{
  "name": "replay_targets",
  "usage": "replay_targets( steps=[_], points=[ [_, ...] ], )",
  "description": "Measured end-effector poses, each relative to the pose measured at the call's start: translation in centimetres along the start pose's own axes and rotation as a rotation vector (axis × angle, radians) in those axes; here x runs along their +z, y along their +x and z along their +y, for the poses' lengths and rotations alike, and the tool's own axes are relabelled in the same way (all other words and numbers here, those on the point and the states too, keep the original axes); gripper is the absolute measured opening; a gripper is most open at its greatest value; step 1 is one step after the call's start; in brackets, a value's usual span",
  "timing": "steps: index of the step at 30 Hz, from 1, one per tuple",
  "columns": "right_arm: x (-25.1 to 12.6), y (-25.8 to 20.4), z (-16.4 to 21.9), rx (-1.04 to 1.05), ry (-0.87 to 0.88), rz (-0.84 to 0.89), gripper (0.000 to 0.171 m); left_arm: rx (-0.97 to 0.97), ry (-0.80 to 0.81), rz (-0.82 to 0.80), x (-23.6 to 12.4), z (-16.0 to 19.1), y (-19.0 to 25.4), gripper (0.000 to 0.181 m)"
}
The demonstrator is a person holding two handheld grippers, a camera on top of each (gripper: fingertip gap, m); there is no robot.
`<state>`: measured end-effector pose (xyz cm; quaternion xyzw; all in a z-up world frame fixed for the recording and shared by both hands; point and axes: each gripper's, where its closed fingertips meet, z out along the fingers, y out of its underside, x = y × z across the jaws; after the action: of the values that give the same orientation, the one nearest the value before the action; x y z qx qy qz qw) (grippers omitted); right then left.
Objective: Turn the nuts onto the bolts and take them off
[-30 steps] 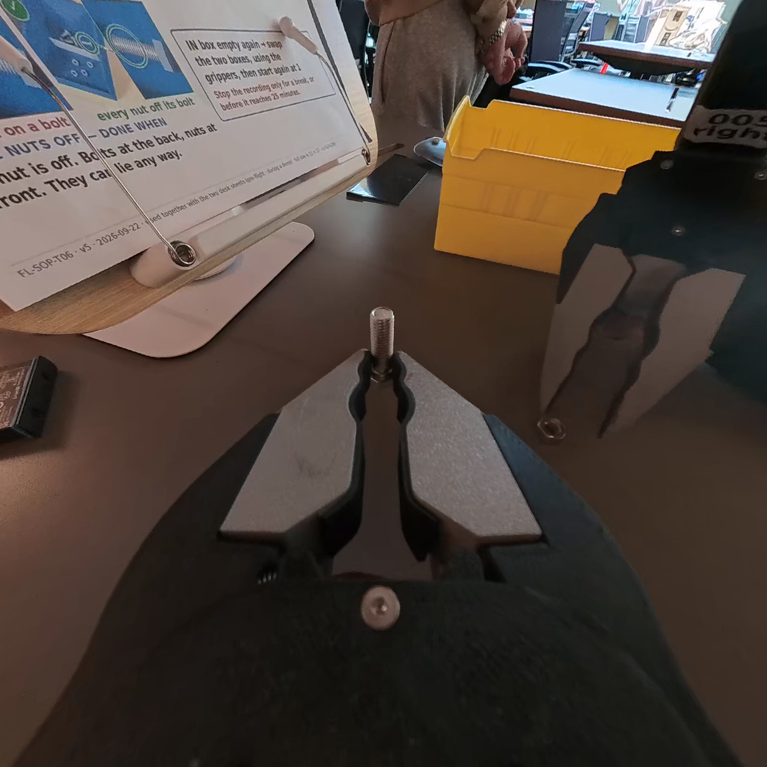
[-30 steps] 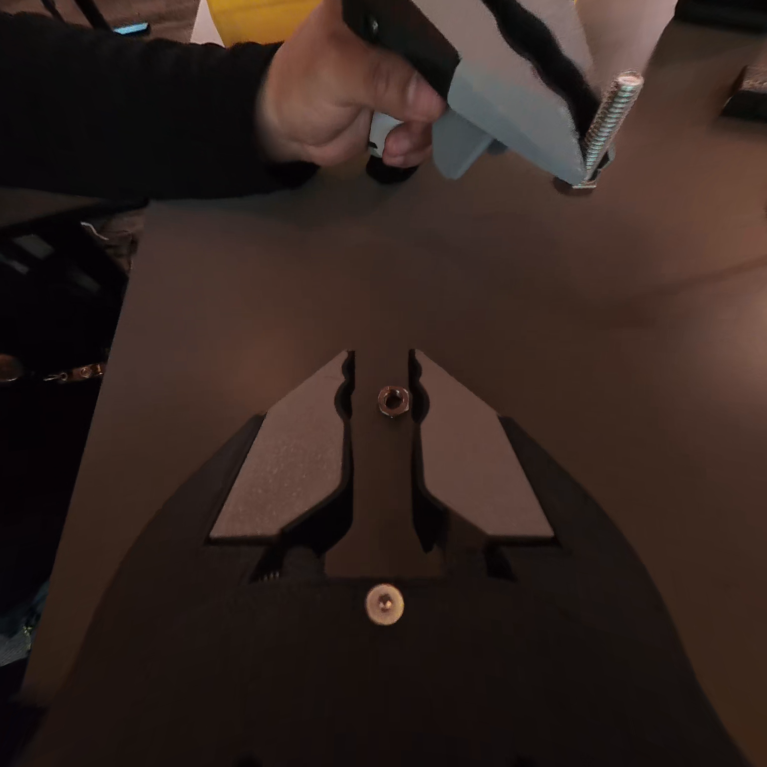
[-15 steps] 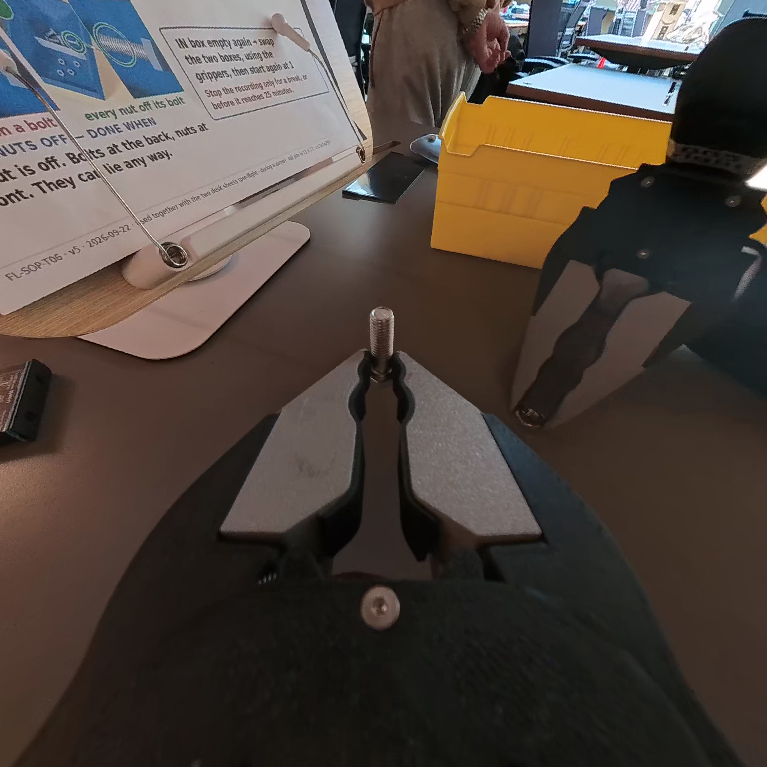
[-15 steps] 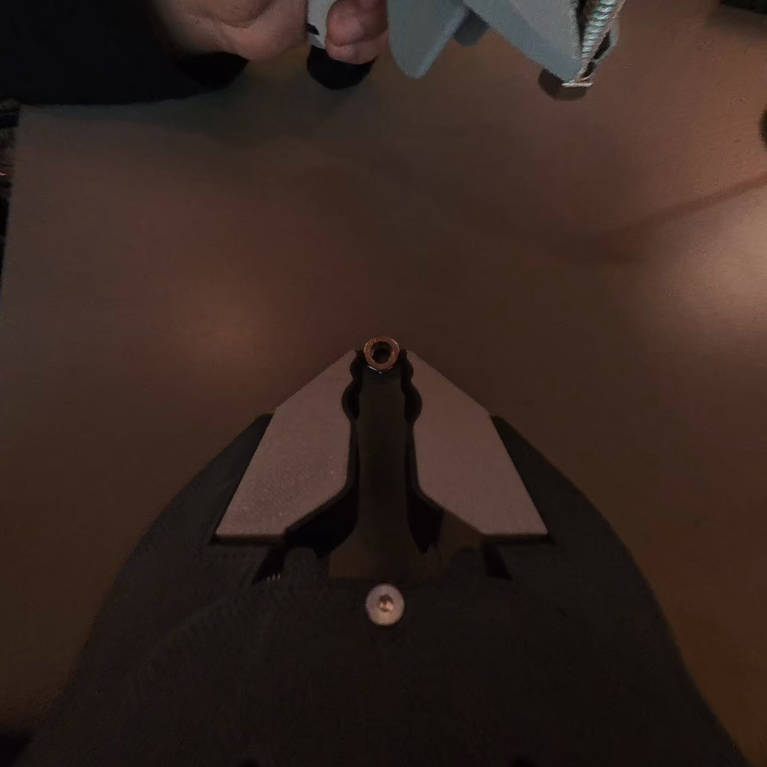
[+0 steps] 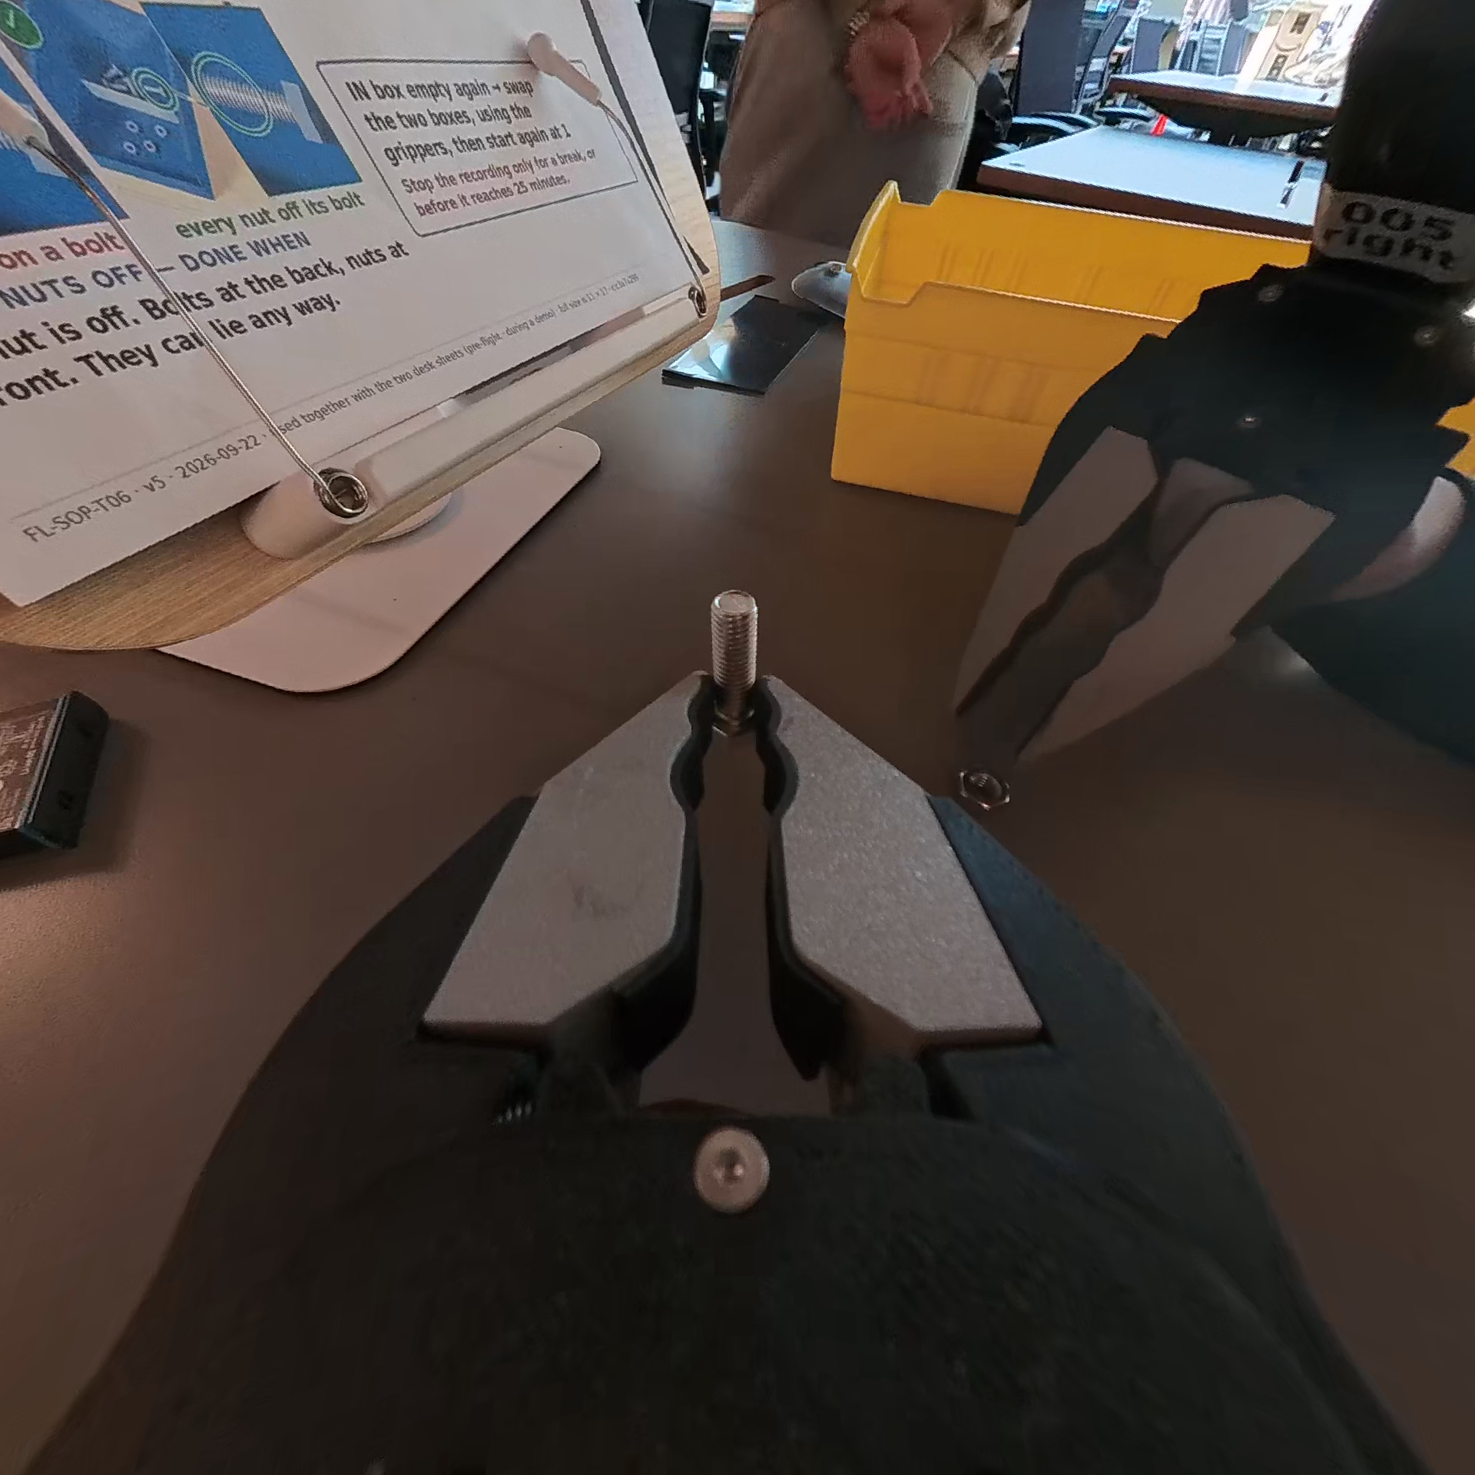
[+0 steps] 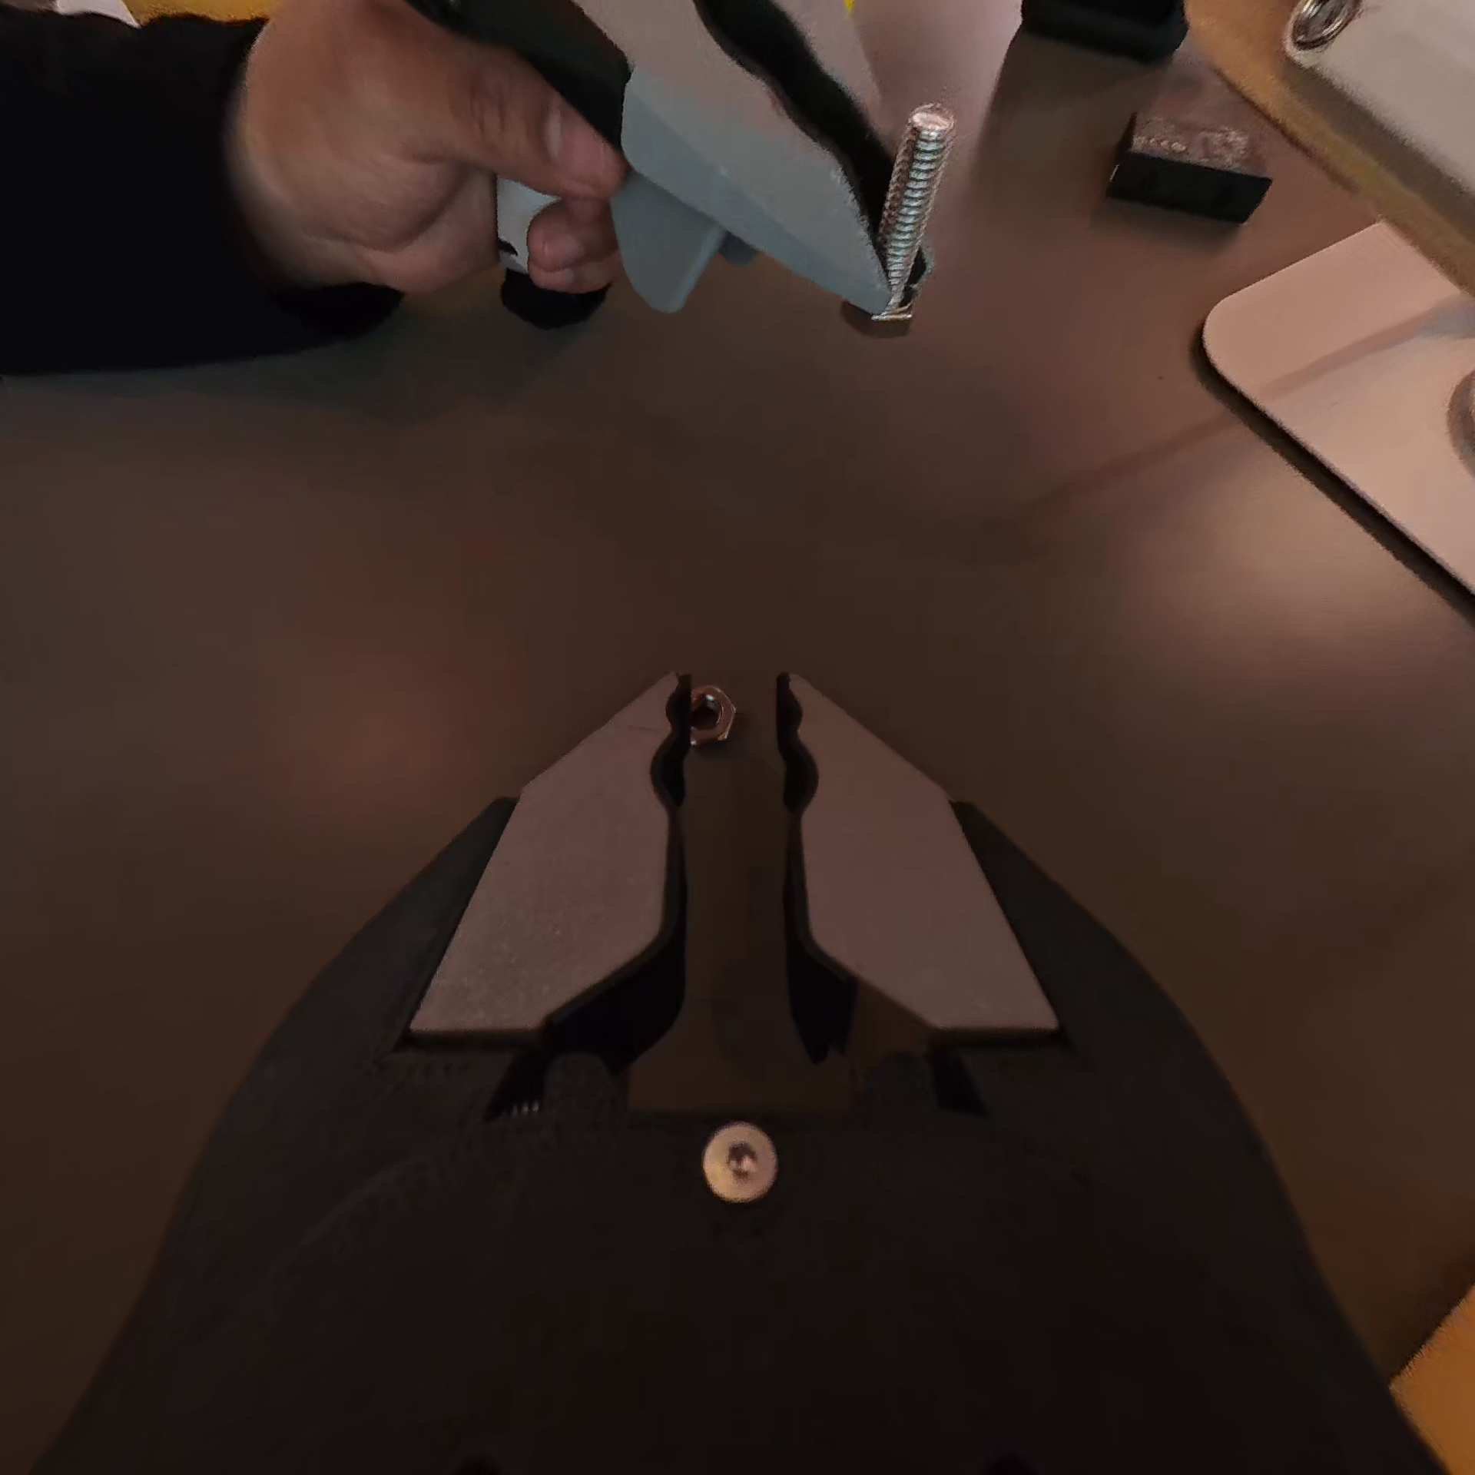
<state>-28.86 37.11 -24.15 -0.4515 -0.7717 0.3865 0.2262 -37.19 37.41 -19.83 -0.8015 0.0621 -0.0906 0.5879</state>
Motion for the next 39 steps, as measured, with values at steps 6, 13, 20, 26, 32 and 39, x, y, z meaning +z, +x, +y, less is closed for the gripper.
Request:
replay_targets(
  steps=[6,13,20,26,32,39],
  points=[
    [0.2,0.5,-0.1,0.004,0.004,0.032,0.018,-0.004,0.003,0.0,0.0,0.0,0.0,0.008],
    [0.5,0.8,0.0,0.013,0.003,0.041,0.018,0.001,-0.002,0.005,0.1,0.0,0.1,0.008],
    [0.9,1.4,0.1,-0.001,0.004,0.083,0.016,0.011,-0.001,0.006,0.1,-0.1,0.3,0.008],
    [0.4,2.1,-0.2,0.027,0.036,0.106,0.016,0.007,-0.008,0.001,0.1,0.1,0.2,0.008],
    [-0.1,2.3,-0.7,0.044,0.077,0.109,0.015,0.006,-0.009,-0.003,0.1,0.2,0.1,0.008],
    [0.3,1.9,-0.6,0.023,0.055,0.1,0.013,0.016,-0.019,-0.005,0.3,0.3,0.2,0.008]
  ],
)
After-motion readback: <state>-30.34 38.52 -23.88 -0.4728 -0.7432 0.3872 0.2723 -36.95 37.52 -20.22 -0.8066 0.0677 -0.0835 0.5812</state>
